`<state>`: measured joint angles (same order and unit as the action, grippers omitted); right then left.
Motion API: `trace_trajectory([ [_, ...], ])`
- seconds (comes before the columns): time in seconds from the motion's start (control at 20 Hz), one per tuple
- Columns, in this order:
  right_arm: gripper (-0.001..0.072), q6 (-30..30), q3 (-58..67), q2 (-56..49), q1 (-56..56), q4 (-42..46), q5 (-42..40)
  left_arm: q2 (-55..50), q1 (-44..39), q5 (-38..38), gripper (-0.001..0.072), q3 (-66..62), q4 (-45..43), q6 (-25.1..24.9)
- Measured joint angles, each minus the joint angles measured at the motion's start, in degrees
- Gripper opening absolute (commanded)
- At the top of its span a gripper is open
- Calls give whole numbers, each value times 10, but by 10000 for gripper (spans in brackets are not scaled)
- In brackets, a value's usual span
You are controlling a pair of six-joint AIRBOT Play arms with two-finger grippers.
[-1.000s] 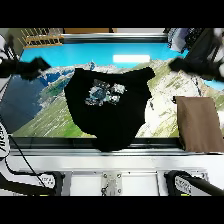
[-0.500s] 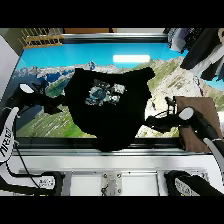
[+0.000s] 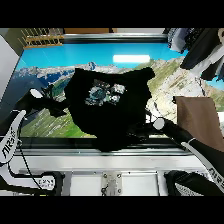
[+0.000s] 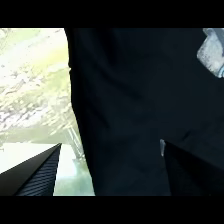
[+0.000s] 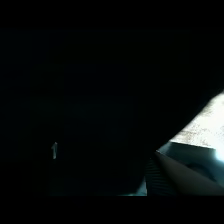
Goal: Fold the clothes and pants, and hang the long-sleeved shirts on hangers.
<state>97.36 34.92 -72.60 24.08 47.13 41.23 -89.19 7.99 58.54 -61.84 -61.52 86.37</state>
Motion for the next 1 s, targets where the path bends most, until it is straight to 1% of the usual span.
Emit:
trace_trajectory([
  [0.05,427,1,0,-6,13,-12,-13,0,0,-2,693,0,0,0],
  [0.1,166,2,-1,-10,23,-18,-24,0,-1,-5,693,1,0,2],
  [0.15,17,2,-2,-14,31,-17,-29,0,-1,-10,693,1,0,2],
  [0.35,19,2,-2,-19,44,-35,-46,-13,-1,-19,693,1,8,1],
  [0.5,19,1,-2,-18,47,-39,-50,-32,-2,-19,692,0,43,1],
  [0.55,19,0,0,-17,48,-40,-51,-38,-3,-19,678,0,55,1],
  [0.6,19,0,2,-16,48,-41,-51,-42,-6,-21,563,0,61,1],
  [0.65,19,0,5,-15,48,-41,-51,-45,-11,-27,365,0,64,1],
  [0.7,18,-3,9,-15,48,-42,-51,-48,-16,-32,103,0,67,0],
  [0.75,19,-7,15,-14,45,-41,-50,-51,-23,-36,14,0,64,0],
  [0.9,18,-20,56,0,17,-6,-30,-43,-37,-28,13,-26,67,-11],
  [1.0,18,-24,114,24,-21,52,10,-14,-40,-12,13,-69,70,-29],
])
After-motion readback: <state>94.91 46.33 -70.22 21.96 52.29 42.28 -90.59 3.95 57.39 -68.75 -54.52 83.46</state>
